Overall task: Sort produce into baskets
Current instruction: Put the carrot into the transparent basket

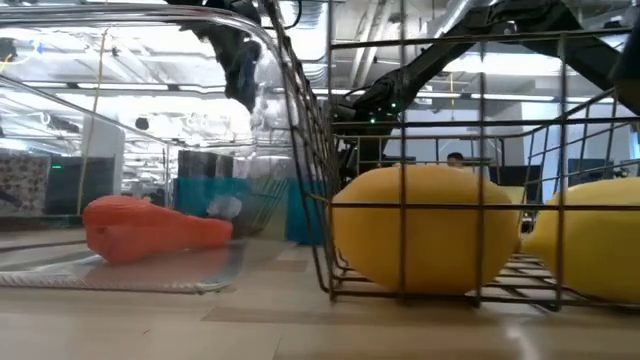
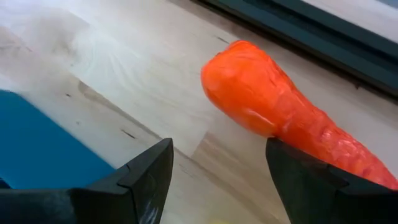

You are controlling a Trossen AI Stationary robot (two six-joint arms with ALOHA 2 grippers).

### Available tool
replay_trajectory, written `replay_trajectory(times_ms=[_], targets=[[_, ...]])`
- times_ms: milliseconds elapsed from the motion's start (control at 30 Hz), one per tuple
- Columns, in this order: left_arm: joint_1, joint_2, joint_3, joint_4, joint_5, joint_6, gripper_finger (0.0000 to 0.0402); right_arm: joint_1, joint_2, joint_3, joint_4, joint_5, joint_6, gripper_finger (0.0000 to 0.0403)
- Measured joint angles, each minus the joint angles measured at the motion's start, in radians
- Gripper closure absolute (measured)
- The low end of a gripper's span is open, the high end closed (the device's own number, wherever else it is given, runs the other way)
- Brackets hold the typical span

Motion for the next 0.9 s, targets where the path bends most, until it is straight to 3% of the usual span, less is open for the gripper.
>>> replay_trajectory(times_ms=[500,900], targets=[[0.000,0.000,0.000,0.000,0.000,0.001,0.0207,0.013,-0.001,0.000,0.015,0.002,-0.149,0.0117],[0.000,0.000,0.000,0.000,0.000,0.001,0.0207,0.013,-0.001,0.001,0.015,0.002,-0.116,0.0117]])
